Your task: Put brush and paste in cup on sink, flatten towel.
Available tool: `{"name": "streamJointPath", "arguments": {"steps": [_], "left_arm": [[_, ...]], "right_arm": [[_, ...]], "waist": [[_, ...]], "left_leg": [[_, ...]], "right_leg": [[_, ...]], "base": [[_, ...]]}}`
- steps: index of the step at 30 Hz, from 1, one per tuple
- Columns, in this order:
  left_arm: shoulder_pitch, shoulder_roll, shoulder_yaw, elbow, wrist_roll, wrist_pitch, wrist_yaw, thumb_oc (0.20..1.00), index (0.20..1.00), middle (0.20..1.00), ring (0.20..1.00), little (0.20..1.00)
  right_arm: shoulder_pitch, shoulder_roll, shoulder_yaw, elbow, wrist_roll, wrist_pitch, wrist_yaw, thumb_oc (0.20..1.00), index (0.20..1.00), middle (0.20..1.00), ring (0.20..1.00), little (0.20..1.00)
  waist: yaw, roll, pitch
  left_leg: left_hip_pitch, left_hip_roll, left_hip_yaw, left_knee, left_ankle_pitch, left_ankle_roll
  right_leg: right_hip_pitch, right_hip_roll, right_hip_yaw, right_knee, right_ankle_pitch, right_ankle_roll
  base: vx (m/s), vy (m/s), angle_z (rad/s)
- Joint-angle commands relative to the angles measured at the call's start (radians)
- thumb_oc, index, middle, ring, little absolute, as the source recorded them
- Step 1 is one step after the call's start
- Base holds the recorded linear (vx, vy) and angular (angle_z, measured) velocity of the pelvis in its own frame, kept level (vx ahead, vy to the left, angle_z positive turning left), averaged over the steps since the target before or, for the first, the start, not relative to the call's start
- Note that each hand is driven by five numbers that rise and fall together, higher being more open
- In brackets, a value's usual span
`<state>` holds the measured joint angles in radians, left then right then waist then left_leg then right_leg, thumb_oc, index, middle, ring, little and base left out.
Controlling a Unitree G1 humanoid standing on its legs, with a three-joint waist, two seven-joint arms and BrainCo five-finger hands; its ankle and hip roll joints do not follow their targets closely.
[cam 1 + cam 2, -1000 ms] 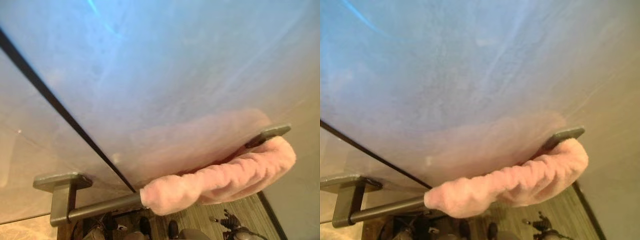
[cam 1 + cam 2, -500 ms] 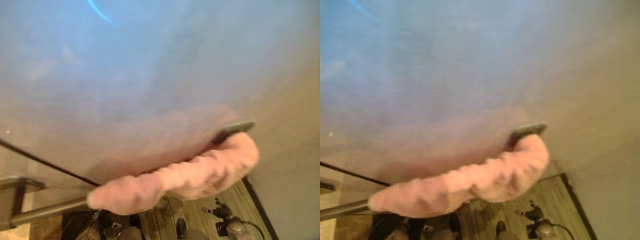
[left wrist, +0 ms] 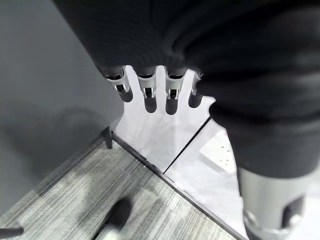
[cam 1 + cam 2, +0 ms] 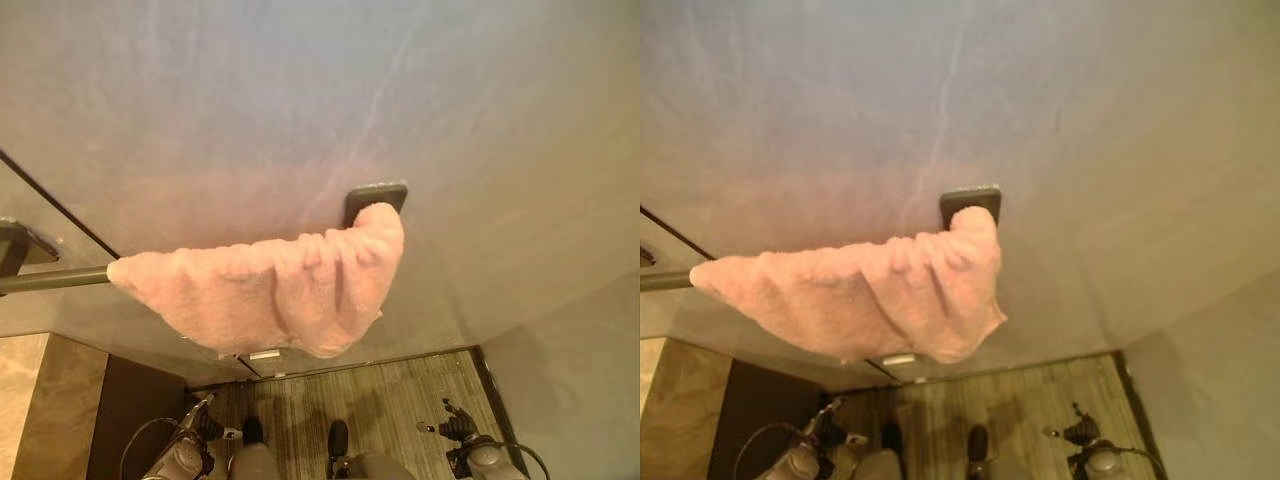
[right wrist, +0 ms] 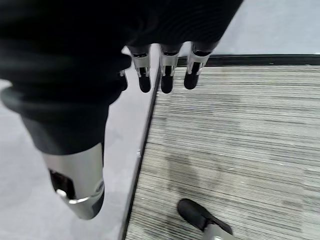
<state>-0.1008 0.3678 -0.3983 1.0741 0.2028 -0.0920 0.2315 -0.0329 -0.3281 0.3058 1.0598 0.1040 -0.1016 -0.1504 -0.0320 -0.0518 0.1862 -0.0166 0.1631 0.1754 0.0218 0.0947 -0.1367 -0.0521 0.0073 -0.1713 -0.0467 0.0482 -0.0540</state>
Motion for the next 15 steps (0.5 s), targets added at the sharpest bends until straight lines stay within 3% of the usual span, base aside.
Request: {"name": "streamJointPath", "arguments": {"steps": [1,7,15], "left_arm": [[-0.009,-0.016,-0.016,-0.021,-0.002,-0.016,0.015,1.0,1.0,1.0,1.0,1.0],[0.0,-0.023,-0.022,-0.018,0.004,-0.018,0.007,1.0,1.0,1.0,1.0,1.0],[0.011,-0.019,0.014,0.04,-0.001,-0.013,0.012,1.0,1.0,1.0,1.0,1.0]], "right_arm": [[0.003,-0.001,-0.017,-0.017,0.015,-0.001,-0.012,1.0,1.0,1.0,1.0,1.0],[-0.002,0.02,-0.024,0.012,0.023,0.003,-0.011,1.0,1.0,1.0,1.0,1.0],[-0.005,0.06,-0.008,0.037,0.014,0.01,0.009,1.0,1.0,1.0,1.0,1.0]], "waist": [[0.006,0.017,-0.048],[0.006,0.023,-0.059],[0.031,0.002,-0.08]], "left_leg": [[-0.011,-0.037,0.017,-0.053,-0.015,0.046],[0.016,-0.063,0.035,-0.068,-0.043,0.062],[0.057,-0.089,0.074,-0.109,-0.057,0.08]], "right_leg": [[-0.027,-0.058,0.073,0.121,-0.053,0.134],[-0.018,-0.098,0.092,0.113,-0.03,0.158],[-0.004,-0.139,0.111,0.082,0.02,0.192]], "base": [[0.0,0.102,0.19],[-0.02,0.156,-0.04],[0.0,0.088,-0.17]]}}
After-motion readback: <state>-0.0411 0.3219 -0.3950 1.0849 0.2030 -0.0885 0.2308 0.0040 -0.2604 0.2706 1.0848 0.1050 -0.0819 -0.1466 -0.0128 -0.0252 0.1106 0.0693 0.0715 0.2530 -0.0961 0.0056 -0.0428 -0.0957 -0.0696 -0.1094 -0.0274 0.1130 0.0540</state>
